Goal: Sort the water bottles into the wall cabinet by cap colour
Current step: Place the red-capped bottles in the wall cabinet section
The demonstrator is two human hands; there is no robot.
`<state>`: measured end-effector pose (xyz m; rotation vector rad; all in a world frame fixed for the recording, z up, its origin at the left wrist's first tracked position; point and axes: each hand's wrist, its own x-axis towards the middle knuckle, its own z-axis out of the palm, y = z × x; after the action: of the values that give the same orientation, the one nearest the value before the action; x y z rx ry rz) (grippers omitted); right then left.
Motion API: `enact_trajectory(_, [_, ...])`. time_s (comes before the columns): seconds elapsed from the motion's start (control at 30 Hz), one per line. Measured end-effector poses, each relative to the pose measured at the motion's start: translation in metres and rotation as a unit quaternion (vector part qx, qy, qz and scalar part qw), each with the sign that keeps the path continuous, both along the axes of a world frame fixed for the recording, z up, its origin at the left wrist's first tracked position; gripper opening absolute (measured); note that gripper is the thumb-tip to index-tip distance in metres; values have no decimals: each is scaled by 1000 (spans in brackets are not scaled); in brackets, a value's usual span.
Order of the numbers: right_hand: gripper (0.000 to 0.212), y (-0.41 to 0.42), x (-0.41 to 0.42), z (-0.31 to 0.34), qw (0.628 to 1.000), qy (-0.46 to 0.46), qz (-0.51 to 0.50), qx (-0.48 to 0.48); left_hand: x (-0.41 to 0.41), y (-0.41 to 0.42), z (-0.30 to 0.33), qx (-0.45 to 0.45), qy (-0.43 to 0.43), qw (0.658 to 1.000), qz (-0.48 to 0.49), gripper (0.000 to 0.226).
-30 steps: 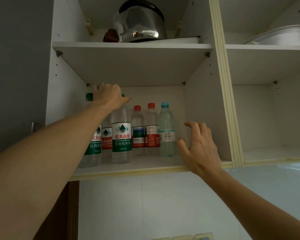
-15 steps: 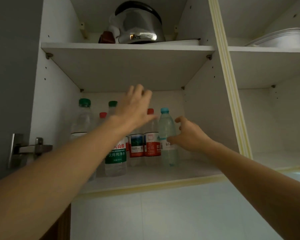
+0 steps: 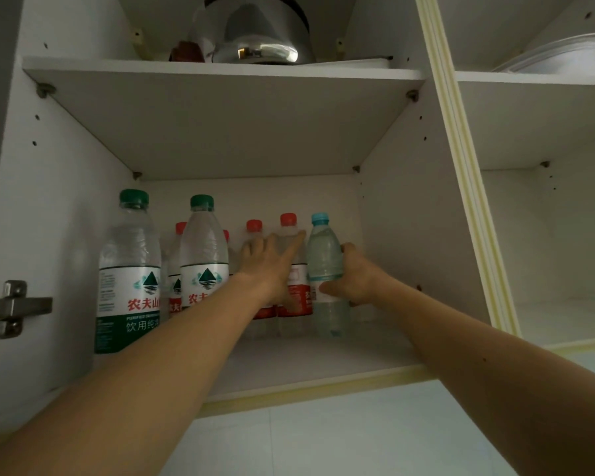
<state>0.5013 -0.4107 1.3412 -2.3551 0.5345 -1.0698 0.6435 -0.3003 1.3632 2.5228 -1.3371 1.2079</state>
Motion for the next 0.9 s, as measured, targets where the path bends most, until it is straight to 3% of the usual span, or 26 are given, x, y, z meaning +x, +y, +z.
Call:
enact_trajectory(0.63, [68,-17,8,-5,1000,-1,-2,-22,12,-14,-10,-21,-27,999,-2,135])
enact_trajectory(0.9, [72,-6,10,13,997,66,-30,41,7,-8,-18,-17,-16,999,35,145])
